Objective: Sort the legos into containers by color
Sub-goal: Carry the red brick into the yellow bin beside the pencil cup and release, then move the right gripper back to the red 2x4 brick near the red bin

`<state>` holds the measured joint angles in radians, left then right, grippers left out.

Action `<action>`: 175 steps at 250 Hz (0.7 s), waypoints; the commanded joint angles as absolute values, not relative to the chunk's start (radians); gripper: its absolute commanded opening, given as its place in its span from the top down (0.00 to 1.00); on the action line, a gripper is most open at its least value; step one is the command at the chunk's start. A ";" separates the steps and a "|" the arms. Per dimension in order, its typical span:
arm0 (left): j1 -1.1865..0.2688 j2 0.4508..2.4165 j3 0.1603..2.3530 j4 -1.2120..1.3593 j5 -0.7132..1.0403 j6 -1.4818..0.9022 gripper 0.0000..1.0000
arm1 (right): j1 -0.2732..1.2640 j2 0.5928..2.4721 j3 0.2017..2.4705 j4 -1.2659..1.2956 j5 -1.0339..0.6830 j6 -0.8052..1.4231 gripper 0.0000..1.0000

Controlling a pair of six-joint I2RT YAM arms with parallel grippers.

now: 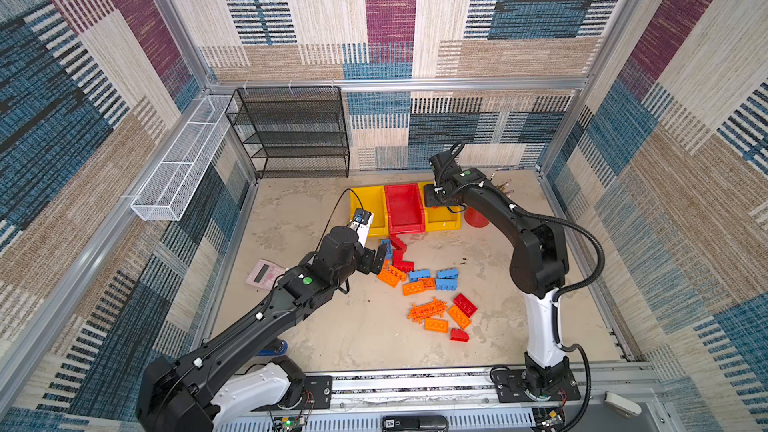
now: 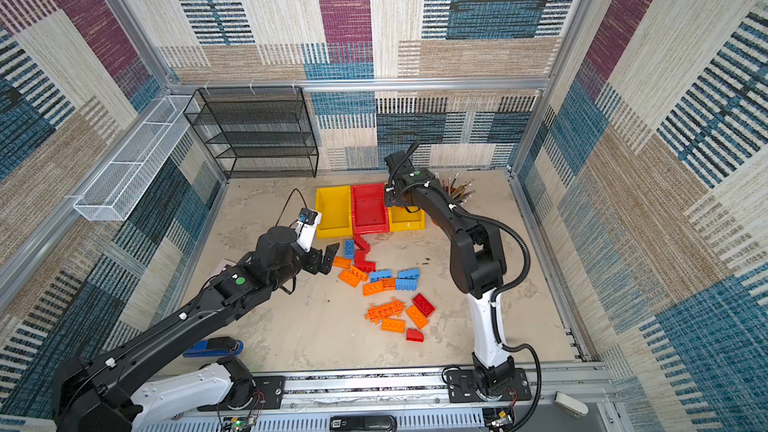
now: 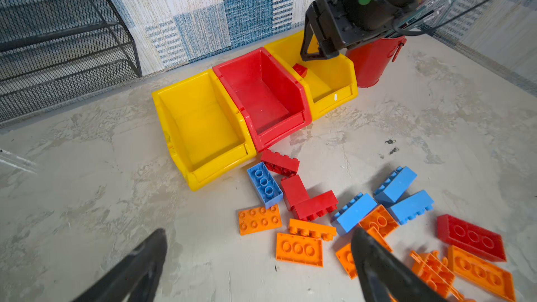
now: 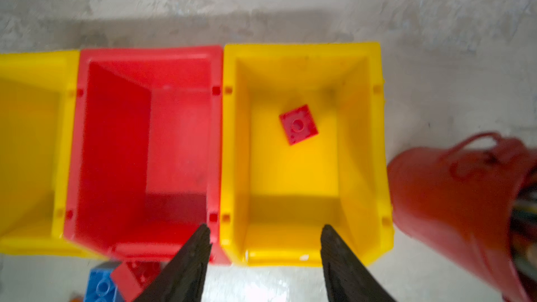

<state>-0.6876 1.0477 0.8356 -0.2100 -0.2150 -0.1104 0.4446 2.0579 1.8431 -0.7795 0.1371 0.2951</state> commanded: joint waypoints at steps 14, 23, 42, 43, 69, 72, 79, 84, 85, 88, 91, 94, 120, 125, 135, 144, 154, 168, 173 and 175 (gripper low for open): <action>-0.690 0.948 0.781 -0.283 -0.121 -0.242 0.00 | 0.509 1.893 1.595 -0.717 0.121 0.395 0.37; -0.691 0.927 0.766 -0.297 -0.114 -0.264 0.00 | 0.526 1.858 1.534 -0.703 0.119 0.415 0.37; -0.696 0.874 0.732 -0.323 -0.100 -0.305 0.00 | 0.561 1.790 1.414 -0.688 0.121 0.458 0.37; -0.696 0.871 0.729 -0.324 -0.100 -0.307 0.00 | 0.563 1.787 1.409 -0.687 0.121 0.461 0.37; -0.705 0.792 0.692 -0.373 -0.082 -0.353 0.00 | 0.604 1.704 1.277 -0.656 0.117 0.521 0.37; -0.706 0.784 0.688 -0.380 -0.080 -0.357 0.00 | 0.609 1.696 1.264 -0.653 0.116 0.528 0.37; -0.708 0.764 0.681 -0.397 -0.074 -0.366 0.00 | 0.617 1.678 1.237 -0.643 0.115 0.542 0.37; -0.709 0.749 0.676 -0.409 -0.069 -0.371 0.00 | 0.626 1.666 1.220 -0.636 0.114 0.551 0.37; -0.709 0.747 0.675 -0.412 -0.068 -0.372 0.00 | 0.627 1.665 1.216 -0.634 0.114 0.552 0.37; -0.710 0.740 0.672 -0.418 -0.066 -0.373 0.00 | 0.629 1.658 1.206 -0.629 0.113 0.559 0.37; -0.710 0.732 0.668 -0.423 -0.065 -0.376 0.00 | 0.632 1.653 1.195 -0.624 0.112 0.564 0.37; -0.709 0.725 0.664 -0.430 -0.063 -0.380 0.00 | 0.637 1.647 1.188 -0.620 0.112 0.569 0.37; -0.729 0.672 0.654 -0.468 -0.079 -0.393 0.00 | 0.659 1.625 1.141 -0.585 0.098 0.601 0.37; -0.731 0.666 0.655 -0.467 -0.081 -0.393 0.00 | 0.665 1.624 1.138 -0.578 0.095 0.605 0.37; -0.732 0.656 0.655 -0.466 -0.083 -0.399 0.00 | 0.670 1.628 1.132 -0.560 0.085 0.607 0.37; -0.732 0.651 0.655 -0.473 -0.088 -0.407 0.00 | 0.675 1.636 1.131 -0.547 0.073 0.606 0.38; -0.732 0.649 0.654 -0.480 -0.088 -0.415 0.00 | 0.677 1.650 1.138 -0.533 0.063 0.606 0.38; -0.733 0.647 0.654 -0.485 -0.088 -0.422 0.00 | 0.679 1.676 1.159 -0.520 0.051 0.596 0.38; -0.733 0.648 0.654 -0.484 -0.089 -0.423 0.00 | 0.680 1.686 1.170 -0.517 0.048 0.591 0.38; -0.733 0.648 0.654 -0.484 -0.089 -0.423 0.00 | 0.680 1.692 1.175 -0.516 0.045 0.589 0.38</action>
<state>-0.7315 0.6506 0.6575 -0.4545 -0.0795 -0.3885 0.6765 1.6508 1.1400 -0.6033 0.0845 0.5785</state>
